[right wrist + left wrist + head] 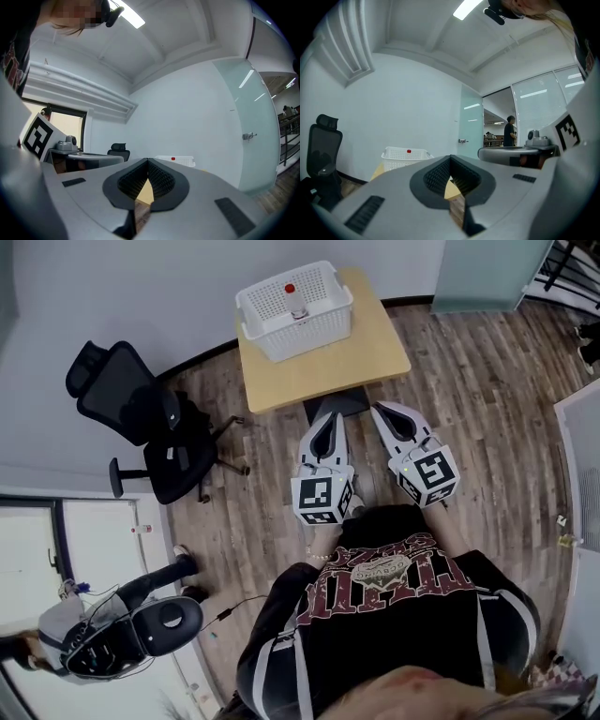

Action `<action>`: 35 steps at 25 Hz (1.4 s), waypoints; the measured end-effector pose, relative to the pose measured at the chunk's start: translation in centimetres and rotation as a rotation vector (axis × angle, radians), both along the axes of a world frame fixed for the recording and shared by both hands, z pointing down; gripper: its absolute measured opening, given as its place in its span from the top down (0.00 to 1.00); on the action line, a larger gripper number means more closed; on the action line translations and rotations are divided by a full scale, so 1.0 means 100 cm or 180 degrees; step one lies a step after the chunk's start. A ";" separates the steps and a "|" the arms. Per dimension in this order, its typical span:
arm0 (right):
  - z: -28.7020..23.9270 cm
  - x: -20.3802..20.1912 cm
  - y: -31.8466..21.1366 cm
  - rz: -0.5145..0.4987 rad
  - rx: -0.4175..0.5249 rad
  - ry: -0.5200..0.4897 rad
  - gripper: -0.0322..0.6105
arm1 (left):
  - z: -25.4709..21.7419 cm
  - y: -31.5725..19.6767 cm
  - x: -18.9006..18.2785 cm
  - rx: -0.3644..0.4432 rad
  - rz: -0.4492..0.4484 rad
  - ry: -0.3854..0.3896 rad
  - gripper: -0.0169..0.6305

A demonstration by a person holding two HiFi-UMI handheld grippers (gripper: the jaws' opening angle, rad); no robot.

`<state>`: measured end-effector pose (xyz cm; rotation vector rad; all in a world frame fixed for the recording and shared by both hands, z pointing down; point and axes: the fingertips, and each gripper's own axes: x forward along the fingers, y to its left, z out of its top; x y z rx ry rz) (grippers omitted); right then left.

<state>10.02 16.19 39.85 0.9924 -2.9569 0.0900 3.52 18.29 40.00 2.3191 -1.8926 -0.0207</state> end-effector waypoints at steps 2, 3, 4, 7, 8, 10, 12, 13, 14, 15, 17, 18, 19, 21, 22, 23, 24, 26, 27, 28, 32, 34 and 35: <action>0.001 -0.005 -0.002 0.0037 0.0003 0.0008 0.92 | 0.001 -0.002 -0.005 0.0006 0.0037 0.0011 0.90; 0.002 -0.008 -0.003 0.0052 0.0006 0.0010 0.92 | 0.001 -0.004 -0.008 0.0015 0.0053 0.0011 0.90; 0.001 -0.010 -0.004 0.0066 0.0012 0.0006 0.92 | 0.000 -0.005 -0.010 0.0027 0.0068 0.0008 0.90; -0.001 -0.016 -0.003 0.0093 0.0036 -0.0023 0.92 | -0.003 -0.004 -0.017 0.0053 0.0091 -0.0003 0.90; -0.001 -0.018 -0.002 0.0093 0.0042 -0.0026 0.92 | -0.003 -0.003 -0.019 0.0058 0.0090 0.0000 0.90; 0.000 -0.022 -0.002 0.0091 0.0044 -0.0019 0.92 | -0.002 -0.003 -0.024 0.0056 0.0086 0.0012 0.90; 0.001 -0.026 0.000 0.0091 0.0037 -0.0004 0.92 | 0.000 -0.002 -0.028 0.0045 0.0080 0.0021 0.90; 0.001 -0.028 0.000 0.0093 0.0036 0.0005 0.92 | 0.000 -0.001 -0.030 0.0042 0.0079 0.0026 0.90; 0.001 -0.029 0.001 0.0097 0.0037 0.0013 0.92 | 0.000 -0.001 -0.032 0.0042 0.0079 0.0030 0.90; 0.001 -0.031 0.001 0.0104 0.0036 0.0016 0.92 | -0.001 -0.001 -0.034 0.0043 0.0079 0.0033 0.90; 0.001 -0.031 0.001 0.0117 0.0030 0.0013 0.92 | -0.001 0.000 -0.035 0.0039 0.0080 0.0027 0.90; 0.001 -0.030 0.002 0.0122 0.0026 0.0012 0.92 | -0.001 0.001 -0.035 0.0034 0.0080 0.0018 0.90; 0.002 -0.029 0.003 0.0127 0.0021 0.0012 0.92 | 0.000 0.002 -0.034 0.0030 0.0079 0.0010 0.90; 0.004 -0.027 0.004 0.0129 0.0012 0.0016 0.92 | 0.001 0.004 -0.033 0.0027 0.0073 0.0001 0.90; 0.005 -0.027 0.005 0.0127 0.0006 0.0013 0.92 | 0.002 0.006 -0.033 0.0022 0.0067 -0.0001 0.90; 0.006 -0.027 0.006 0.0124 -0.0001 0.0007 0.92 | 0.003 0.007 -0.033 0.0014 0.0059 -0.0002 0.90; 0.006 -0.027 0.006 0.0118 -0.0007 0.0002 0.92 | 0.004 0.008 -0.034 0.0004 0.0050 -0.0003 0.90; 0.006 -0.028 0.005 0.0103 -0.0009 -0.0002 0.92 | 0.005 0.008 -0.035 -0.0010 0.0032 0.0003 0.90; 0.006 -0.029 0.004 0.0094 -0.0009 -0.0004 0.92 | 0.005 0.007 -0.035 -0.0011 0.0024 0.0009 0.90; 0.005 -0.030 0.002 0.0084 -0.0011 -0.0006 0.92 | 0.005 0.005 -0.036 -0.0010 0.0016 0.0011 0.90; 0.005 -0.035 -0.006 0.0028 -0.0015 -0.0008 0.92 | 0.002 -0.002 -0.039 0.0006 -0.0024 -0.0003 0.90; 0.004 -0.038 -0.011 0.0001 -0.0009 -0.0004 0.92 | 0.001 -0.006 -0.041 0.0014 -0.0047 0.0000 0.90; 0.005 -0.039 -0.014 -0.0013 -0.0009 0.0000 0.92 | 0.001 -0.008 -0.042 0.0015 -0.0058 0.0006 0.90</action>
